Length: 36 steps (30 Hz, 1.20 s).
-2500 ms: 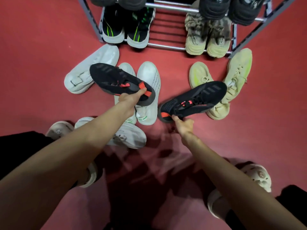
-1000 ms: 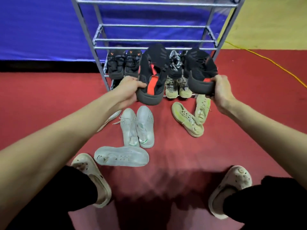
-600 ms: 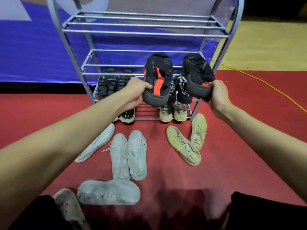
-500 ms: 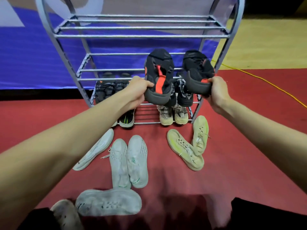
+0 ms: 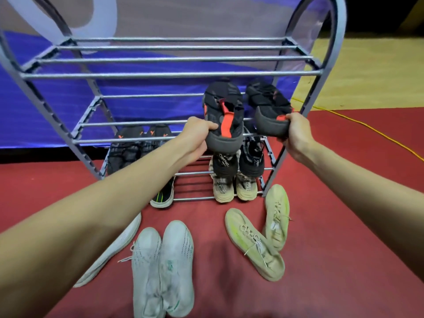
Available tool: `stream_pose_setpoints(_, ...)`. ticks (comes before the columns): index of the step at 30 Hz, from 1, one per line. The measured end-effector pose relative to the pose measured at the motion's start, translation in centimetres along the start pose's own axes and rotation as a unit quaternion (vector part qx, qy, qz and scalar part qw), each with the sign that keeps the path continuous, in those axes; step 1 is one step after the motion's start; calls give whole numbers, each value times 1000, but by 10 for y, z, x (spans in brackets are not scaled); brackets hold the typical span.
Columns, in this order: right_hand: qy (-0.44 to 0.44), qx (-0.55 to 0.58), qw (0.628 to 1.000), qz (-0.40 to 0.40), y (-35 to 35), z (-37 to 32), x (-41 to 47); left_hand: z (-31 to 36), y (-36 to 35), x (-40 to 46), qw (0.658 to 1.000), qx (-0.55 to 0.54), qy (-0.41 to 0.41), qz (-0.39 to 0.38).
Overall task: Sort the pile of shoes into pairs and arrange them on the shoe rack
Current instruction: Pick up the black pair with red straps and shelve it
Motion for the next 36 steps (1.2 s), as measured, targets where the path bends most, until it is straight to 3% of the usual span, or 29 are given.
stream_pose_setpoints(6,-15,-46,999,-3,-1,10,20,8,-17,29,1000,3,-7,8)
stream_pose_setpoints(12,43,-182,981,-53,2,22,11,0,-26,49,1000,16,-3,18)
stream_pose_setpoints(17,96,-211,969,-80,9,24,-5,-6,-29,64,999,27,5,20)
stream_pose_setpoints(24,152,-291,943,-50,9,35,-31,-2,-35,71,997,71,-15,29)
stream_pose_setpoints(31,130,-349,927,-43,15,52,-59,-3,-22,63,988,145,-35,38)
stream_pose_setpoints(36,86,-396,909,-101,18,88,-91,-21,-2,25,958,273,-87,23)
Point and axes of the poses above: each hand's wrist, its own x-axis towards the middle knuckle, its own y-axis out of the back of the hand, z = x × y, the point moved 4 cm from there along x, towards the middle knuckle, and after that the axes turned 15 degrees about x, right-handed, at the moved point
